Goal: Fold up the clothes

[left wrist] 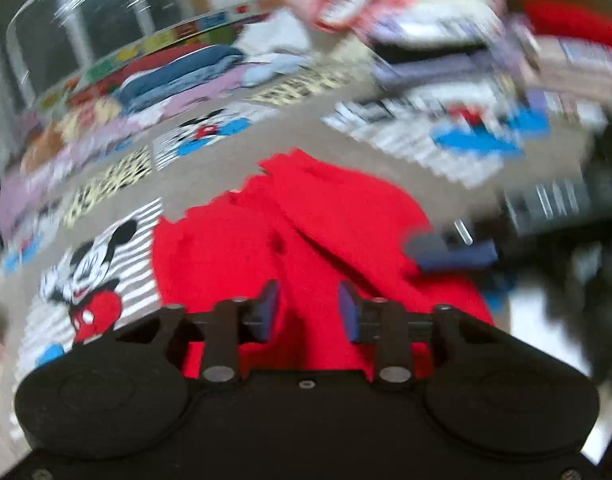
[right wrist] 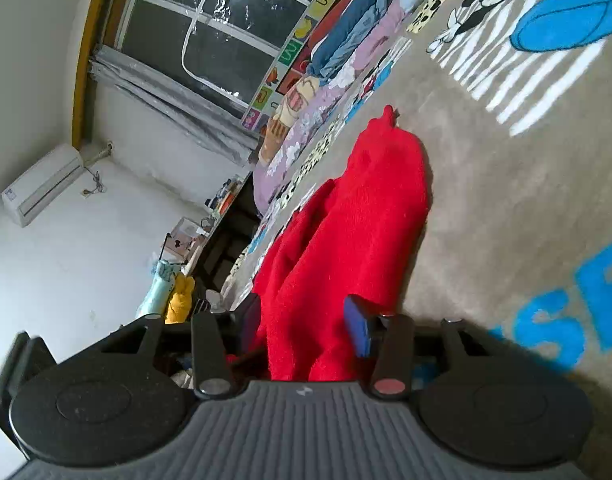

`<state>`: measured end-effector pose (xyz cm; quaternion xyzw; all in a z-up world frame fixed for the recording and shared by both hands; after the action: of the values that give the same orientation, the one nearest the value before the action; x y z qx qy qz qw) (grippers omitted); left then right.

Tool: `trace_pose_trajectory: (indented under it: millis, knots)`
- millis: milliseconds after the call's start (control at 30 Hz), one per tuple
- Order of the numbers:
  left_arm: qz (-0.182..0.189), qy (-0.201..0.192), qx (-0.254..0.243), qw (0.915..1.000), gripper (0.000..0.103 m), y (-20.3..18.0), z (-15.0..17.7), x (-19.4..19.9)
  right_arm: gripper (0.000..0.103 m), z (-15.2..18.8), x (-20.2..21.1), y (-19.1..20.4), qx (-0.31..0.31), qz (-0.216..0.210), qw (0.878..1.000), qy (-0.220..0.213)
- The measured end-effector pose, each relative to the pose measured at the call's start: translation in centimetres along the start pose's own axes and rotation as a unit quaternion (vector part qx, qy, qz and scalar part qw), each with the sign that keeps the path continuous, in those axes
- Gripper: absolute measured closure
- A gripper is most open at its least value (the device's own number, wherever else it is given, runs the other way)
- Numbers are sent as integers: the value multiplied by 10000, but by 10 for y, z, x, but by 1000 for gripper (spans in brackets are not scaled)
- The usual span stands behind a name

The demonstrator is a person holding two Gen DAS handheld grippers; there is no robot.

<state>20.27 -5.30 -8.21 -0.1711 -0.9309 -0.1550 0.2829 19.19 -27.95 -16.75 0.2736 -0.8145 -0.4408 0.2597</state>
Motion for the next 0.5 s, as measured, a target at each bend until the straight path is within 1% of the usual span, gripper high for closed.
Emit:
trace_pose_trajectory:
  millis: [100,200,333,500]
  knots:
    - [25,-37,769,9970,57,33,-17,-4,56,0,-4,1,61,32,10000,65]
    - [7,80,1210,9926,57,57,-32,-25,56,0,-5,0,62,17,9999,99]
    - [184,266,1591,9867,57,81,-46,-57,56,0,-5,-3,57,-38,9999,120]
    - [261,506,1753,9829,57,101,-57,-96,57,0,-6,-6,49,-93,9999,126]
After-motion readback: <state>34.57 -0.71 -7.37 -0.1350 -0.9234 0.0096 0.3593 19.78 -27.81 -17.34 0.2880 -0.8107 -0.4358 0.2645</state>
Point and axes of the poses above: each gripper's, at about its wrist camera, not at the fingertips, and x roughly against the way its jaws point, y to its left, z to its underside, the point moved 3 cm from there along -x, roughly the way its jaws point, and after that the axes turned 1 degree about -z, right-handed, at the moved point
